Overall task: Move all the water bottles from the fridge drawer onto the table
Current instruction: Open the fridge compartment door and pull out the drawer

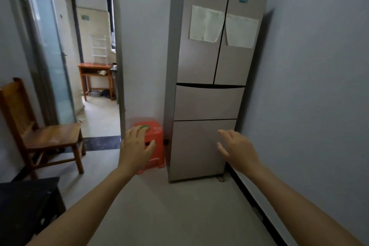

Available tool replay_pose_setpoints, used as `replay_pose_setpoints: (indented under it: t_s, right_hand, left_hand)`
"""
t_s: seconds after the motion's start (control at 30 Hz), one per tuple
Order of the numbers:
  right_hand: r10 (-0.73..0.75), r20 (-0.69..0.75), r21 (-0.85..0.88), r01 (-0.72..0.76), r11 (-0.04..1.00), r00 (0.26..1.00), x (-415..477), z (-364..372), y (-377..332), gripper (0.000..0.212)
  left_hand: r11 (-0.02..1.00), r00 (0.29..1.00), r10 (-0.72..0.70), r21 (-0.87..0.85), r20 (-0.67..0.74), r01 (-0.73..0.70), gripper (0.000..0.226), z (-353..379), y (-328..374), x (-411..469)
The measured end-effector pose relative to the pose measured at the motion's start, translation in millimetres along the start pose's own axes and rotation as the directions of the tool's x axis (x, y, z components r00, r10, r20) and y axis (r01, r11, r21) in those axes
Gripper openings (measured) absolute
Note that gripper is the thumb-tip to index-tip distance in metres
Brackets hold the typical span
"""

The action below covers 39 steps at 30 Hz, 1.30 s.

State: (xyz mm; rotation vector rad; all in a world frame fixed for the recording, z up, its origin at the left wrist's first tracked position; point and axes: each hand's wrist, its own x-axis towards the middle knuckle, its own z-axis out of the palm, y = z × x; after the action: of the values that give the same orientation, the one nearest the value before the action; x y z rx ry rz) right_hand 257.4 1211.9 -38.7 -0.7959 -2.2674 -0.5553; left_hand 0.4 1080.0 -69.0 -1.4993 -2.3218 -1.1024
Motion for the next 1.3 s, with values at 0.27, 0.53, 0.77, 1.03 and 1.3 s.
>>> replay_pose_setpoints:
  t_s: [0.27, 0.53, 0.77, 1.03, 1.3]
  right_hand:
    - [0.039, 0.061, 0.017, -0.040, 0.999, 0.997, 46.3, 83.1, 45.6, 0.043]
    - [0.021, 0.157, 0.022, -0.025, 0.999, 0.987, 127.7, 154.6, 108.0, 0.041]
    - [0.118, 0.302, 0.136, -0.165, 0.977, 0.946, 150.1, 211.9, 157.6, 0.042]
    - [0.157, 0.435, 0.183, -0.258, 0.949, 0.887, 168.5, 279.2, 237.8, 0.046]
    - [0.024, 0.567, 0.250, -0.200, 0.947, 0.823, 217.4, 355.9, 311.2, 0.044]
  left_hand:
    - [0.984, 0.993, -0.104, -0.137, 0.057, 0.111, 0.056, 65.4, -3.8, 69.4]
    - [0.918, 0.971, -0.218, -0.319, 0.093, 0.237, 0.042, 133.4, -19.8, 180.5]
    - [0.907, 0.967, -0.209, -0.341, 0.142, 0.246, 0.019, 195.0, -11.6, 246.8]
    - [0.923, 0.963, -0.193, -0.298, 0.188, 0.243, 0.024, 280.8, 26.4, 304.8]
    - [0.856, 0.928, -0.347, -0.358, 0.135, 0.372, 0.022, 341.9, 62.7, 353.1]
